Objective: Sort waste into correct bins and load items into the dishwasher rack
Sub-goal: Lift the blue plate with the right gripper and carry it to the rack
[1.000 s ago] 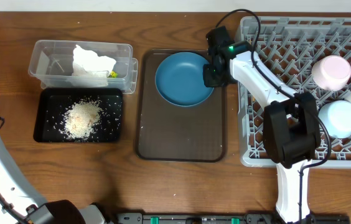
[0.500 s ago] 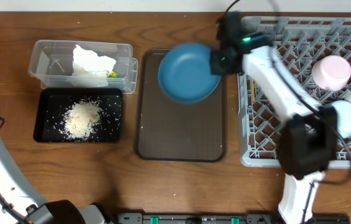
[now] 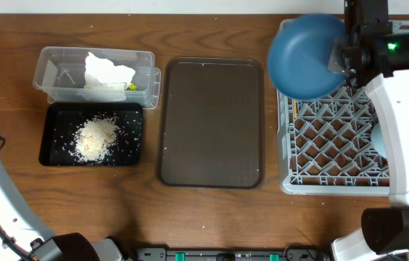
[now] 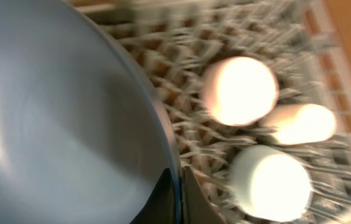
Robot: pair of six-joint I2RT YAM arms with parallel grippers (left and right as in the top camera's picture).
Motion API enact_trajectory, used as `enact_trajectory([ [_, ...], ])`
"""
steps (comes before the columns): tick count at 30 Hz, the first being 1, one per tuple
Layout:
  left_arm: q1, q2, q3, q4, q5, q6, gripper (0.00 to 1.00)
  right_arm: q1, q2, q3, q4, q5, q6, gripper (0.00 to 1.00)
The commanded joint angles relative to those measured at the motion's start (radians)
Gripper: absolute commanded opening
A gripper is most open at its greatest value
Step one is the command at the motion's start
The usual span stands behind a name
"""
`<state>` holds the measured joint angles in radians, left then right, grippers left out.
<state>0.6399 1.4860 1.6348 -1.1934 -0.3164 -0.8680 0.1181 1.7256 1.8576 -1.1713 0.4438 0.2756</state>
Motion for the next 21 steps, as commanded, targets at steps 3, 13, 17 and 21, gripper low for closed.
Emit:
enact_trajectory([
  [3, 0.004, 0.008, 0.005, -0.003, -0.009, -0.009, 0.89, -0.001, 0.008, -0.015, 0.006, 0.295, -0.006, 0.01],
  [13, 0.004, 0.008, 0.005, -0.003, -0.009, -0.009, 0.89, -0.001, 0.076, -0.016, 0.046, 0.438, 0.027, 0.01],
  [17, 0.004, 0.008, 0.005, -0.003, -0.009, -0.009, 0.89, 0.005, 0.127, -0.016, 0.103, 0.446, 0.022, 0.01],
  [21, 0.004, 0.008, 0.005, -0.003, -0.009, -0.009, 0.89, 0.021, 0.188, -0.016, 0.174, 0.510, -0.017, 0.01],
])
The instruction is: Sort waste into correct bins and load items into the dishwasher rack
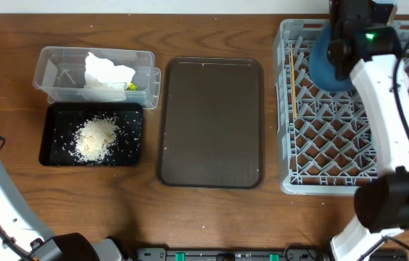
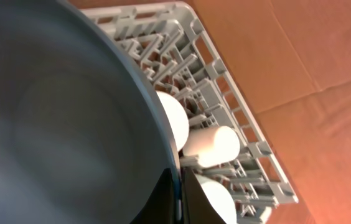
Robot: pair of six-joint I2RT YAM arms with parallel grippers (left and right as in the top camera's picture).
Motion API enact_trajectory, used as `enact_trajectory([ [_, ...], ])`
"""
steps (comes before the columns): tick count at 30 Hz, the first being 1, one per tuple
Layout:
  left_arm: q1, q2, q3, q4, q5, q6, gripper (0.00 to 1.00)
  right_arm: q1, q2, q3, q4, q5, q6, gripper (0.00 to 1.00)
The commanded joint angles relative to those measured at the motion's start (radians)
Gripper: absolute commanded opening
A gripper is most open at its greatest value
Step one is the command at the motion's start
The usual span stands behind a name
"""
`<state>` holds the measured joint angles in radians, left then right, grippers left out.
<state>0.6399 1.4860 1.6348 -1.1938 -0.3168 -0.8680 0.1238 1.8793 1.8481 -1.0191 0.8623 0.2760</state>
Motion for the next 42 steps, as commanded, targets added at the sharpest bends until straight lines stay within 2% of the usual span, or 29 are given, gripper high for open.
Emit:
enact_trajectory([
  [1, 0.004, 0.008, 0.005, -0.003, -0.009, -0.009, 0.89, 0.020, 0.050, -0.006, 0.042, 0.112, -0.034, 0.01],
  [11, 0.004, 0.008, 0.005, -0.003, -0.009, -0.009, 0.89, 0.097, 0.097, -0.006, 0.156, 0.197, -0.145, 0.01],
  [15, 0.004, 0.008, 0.005, -0.003, -0.009, -0.009, 0.89, 0.116, 0.097, -0.006, 0.218, 0.326, -0.176, 0.01],
  [18, 0.004, 0.008, 0.005, -0.003, -0.009, -0.009, 0.89, 0.121, 0.097, -0.006, 0.275, 0.396, -0.256, 0.01],
  [21, 0.004, 0.008, 0.005, -0.003, -0.009, -0.009, 0.89, 0.121, 0.097, -0.006, 0.302, 0.399, -0.340, 0.01],
  [27, 0.004, 0.008, 0.005, -0.003, -0.009, -0.009, 0.89, 0.103, 0.097, -0.006, 0.317, 0.409, -0.345, 0.01],
  [34, 0.004, 0.008, 0.005, -0.003, -0.009, -0.009, 0.89, 0.099, 0.098, -0.006, 0.293, 0.311, -0.371, 0.01],
  [42, 0.004, 0.008, 0.005, -0.003, -0.009, -0.009, 0.89, 0.066, 0.098, -0.006, 0.328, 0.334, -0.413, 0.01],
])
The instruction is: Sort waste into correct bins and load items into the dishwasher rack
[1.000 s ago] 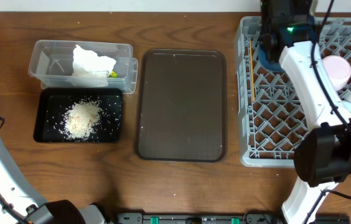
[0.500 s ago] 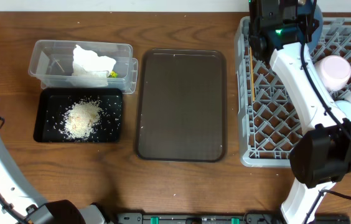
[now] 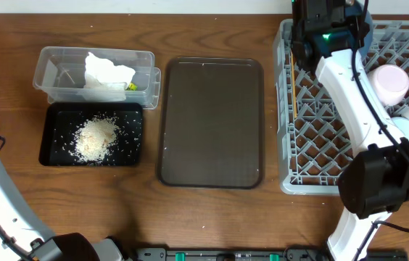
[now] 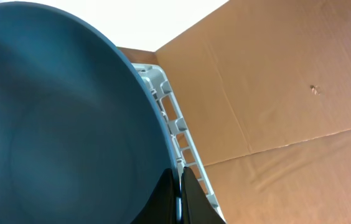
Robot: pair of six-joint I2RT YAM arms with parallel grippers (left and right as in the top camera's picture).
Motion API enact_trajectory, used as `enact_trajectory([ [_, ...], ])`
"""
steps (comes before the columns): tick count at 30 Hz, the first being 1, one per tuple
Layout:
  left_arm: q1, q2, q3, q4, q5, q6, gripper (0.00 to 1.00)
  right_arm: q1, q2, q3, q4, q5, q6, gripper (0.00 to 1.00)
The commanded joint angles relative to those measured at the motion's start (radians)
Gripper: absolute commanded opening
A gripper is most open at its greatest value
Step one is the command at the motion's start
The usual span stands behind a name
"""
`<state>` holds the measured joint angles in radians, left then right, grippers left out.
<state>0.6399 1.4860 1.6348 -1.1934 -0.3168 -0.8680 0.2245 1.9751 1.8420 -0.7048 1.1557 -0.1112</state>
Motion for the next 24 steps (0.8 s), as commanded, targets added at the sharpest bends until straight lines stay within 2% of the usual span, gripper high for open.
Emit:
enact_trajectory([
  [1, 0.004, 0.008, 0.005, -0.003, -0.009, -0.009, 0.89, -0.043, 0.002, 0.000, 0.019, 0.055, -0.027, 0.01],
  [7, 0.004, 0.008, 0.005, -0.003, -0.009, -0.009, 0.89, -0.093, 0.002, 0.000, 0.021, 0.053, -0.040, 0.01],
  [13, 0.004, 0.008, 0.005, -0.003, -0.009, -0.009, 0.89, -0.115, 0.004, 0.000, -0.037, -0.126, -0.038, 0.01],
  [24, 0.004, 0.008, 0.005, -0.003, -0.009, -0.009, 0.89, -0.105, 0.008, -0.045, -0.029, -0.164, -0.048, 0.01],
])
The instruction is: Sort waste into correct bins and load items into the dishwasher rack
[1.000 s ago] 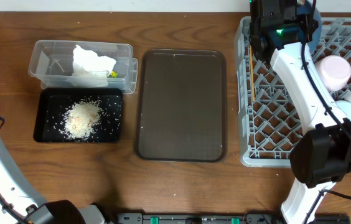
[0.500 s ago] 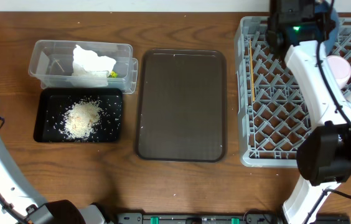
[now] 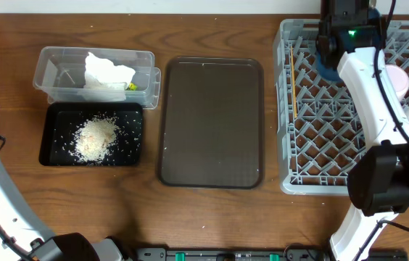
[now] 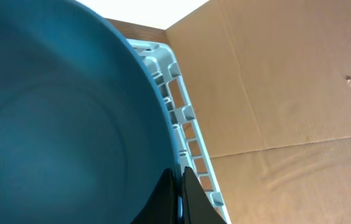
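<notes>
My right gripper (image 4: 179, 179) is shut on the rim of a blue bowl (image 4: 63, 124), which fills the left of the right wrist view. From overhead only a sliver of the blue bowl (image 3: 325, 67) shows under the right arm, standing on edge at the far left part of the grey dishwasher rack (image 3: 313, 145). The rack's white rim (image 4: 185, 115) runs just past the bowl's edge. A pink cup (image 3: 396, 80) and a white cup lie in the rack at the right. The left gripper is out of view.
A brown tray (image 3: 212, 123) lies mid-table. At the left, a clear bin (image 3: 59, 76) holds white tissue and a black bin (image 3: 52, 141) holds rice. A yellow stick (image 3: 291, 80) lies along the rack's left side. Cardboard wall (image 4: 287, 81) stands behind the rack.
My right arm has shifted a little to the right over the far end of the rack, with the bowl still gripped by its rim. A bit more of the bowl shows from overhead.
First my right gripper held the blue bowl face-up above the rack's far left corner. Then the bowl was tilted over the rack beside the cups. Later it stood on edge at the far left of the rack, and now slightly further right.
</notes>
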Robot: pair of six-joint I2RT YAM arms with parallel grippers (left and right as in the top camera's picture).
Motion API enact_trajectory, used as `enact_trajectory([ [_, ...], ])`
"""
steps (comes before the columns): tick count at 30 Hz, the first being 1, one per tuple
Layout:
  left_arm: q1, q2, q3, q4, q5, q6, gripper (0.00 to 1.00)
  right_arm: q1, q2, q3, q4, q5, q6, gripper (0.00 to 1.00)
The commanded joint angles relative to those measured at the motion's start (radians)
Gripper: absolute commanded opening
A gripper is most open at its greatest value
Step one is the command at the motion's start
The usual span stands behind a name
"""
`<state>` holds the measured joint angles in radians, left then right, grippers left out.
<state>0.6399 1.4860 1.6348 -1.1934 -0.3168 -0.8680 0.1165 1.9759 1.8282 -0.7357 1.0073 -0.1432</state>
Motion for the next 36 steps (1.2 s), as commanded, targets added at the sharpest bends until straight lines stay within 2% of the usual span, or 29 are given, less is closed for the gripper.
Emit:
enact_trajectory([
  [1, 0.004, 0.008, 0.005, -0.003, -0.009, -0.009, 0.89, 0.000, 0.007, -0.036, 0.009, -0.005, -0.023, 0.01],
  [6, 0.004, 0.008, 0.005, -0.003, -0.009, -0.009, 0.89, -0.008, 0.007, -0.038, 0.091, 0.114, -0.084, 0.01],
  [12, 0.004, 0.008, 0.005, -0.003, -0.009, -0.009, 0.89, -0.020, 0.007, -0.038, 0.189, 0.145, -0.203, 0.01],
  [29, 0.004, 0.008, 0.005, -0.003, -0.009, -0.009, 0.89, 0.016, 0.007, -0.105, 0.144, 0.050, -0.141, 0.01],
  [34, 0.004, 0.008, 0.005, -0.003, -0.009, -0.009, 0.89, 0.021, 0.005, -0.104, 0.231, 0.156, -0.154, 0.01],
  [36, 0.004, 0.008, 0.005, -0.003, -0.009, -0.009, 0.89, 0.019, 0.005, -0.104, 0.269, 0.171, -0.220, 0.01],
])
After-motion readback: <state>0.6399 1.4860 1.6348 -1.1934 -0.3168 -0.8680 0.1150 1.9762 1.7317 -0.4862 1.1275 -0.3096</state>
